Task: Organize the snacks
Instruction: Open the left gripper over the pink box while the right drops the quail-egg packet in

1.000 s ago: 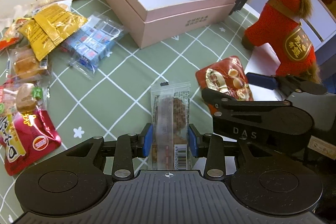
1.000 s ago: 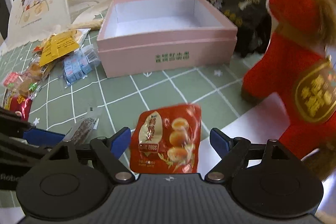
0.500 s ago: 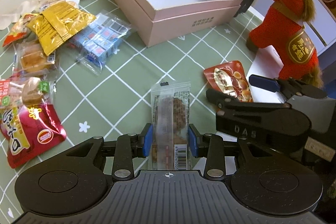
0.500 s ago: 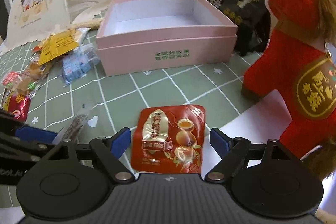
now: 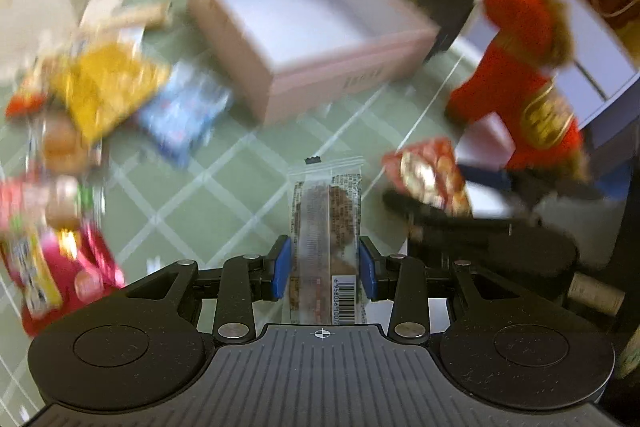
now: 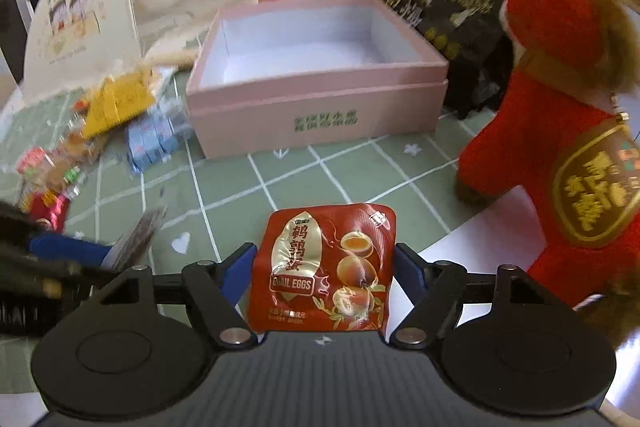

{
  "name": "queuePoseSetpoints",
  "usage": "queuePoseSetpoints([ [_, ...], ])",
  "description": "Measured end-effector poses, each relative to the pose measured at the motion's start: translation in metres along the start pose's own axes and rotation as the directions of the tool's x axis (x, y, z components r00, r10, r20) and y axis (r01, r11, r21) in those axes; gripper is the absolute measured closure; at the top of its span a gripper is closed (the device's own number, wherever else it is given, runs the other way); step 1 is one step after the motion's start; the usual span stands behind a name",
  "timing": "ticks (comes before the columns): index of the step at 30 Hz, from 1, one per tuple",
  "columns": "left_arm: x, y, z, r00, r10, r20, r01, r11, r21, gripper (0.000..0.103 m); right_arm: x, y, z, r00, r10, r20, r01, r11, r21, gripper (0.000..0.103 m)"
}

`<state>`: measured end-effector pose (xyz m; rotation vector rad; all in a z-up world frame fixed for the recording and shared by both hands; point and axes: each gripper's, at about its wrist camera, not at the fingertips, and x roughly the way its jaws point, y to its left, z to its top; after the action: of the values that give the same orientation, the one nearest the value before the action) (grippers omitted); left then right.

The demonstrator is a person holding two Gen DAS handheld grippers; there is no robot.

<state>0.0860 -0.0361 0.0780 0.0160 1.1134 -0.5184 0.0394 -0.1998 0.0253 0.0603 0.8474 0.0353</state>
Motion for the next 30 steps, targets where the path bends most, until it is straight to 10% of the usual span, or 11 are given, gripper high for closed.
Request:
queuePoseSetpoints([
  [6,-0.013,-0.017,0.098,0.986,-0.031,0.164,0.015,0.995,0.102,0.062,-0.021,-0.006,0.012,0.999,-0.006,0.032,0.006,1.0,-0.005,0.029],
  [13,0.058,0.017,0.193,0.981,-0.074,0.179,0.088,0.994,-0.07,0.062,-0.04,-0.004,0.022,0.994,-0.095,0.044,0.097,0.994,-0.042,0.029],
  [19,0.031,0.047,0.156,0.95,-0.124,0.286,0.171,0.974,-0.147,0.062,-0.036,-0.012,0.051,0.992,-0.118,0.051,0.12,0.992,-0.035,0.029],
  [25,0.0,0.086,0.11,0.957,-0.021,0.291,0.073,0.983,-0.169,0.062,0.001,0.003,0.133,0.98,-0.085,0.178,0.103,0.99,-0.095,0.028],
  [30,-0.012,0.14,0.103,0.961,0.078,0.265,-0.023,0.979,-0.204,0.062,0.048,0.017,0.172,0.981,-0.146,0.127,0.162,0.979,-0.125,0.027],
])
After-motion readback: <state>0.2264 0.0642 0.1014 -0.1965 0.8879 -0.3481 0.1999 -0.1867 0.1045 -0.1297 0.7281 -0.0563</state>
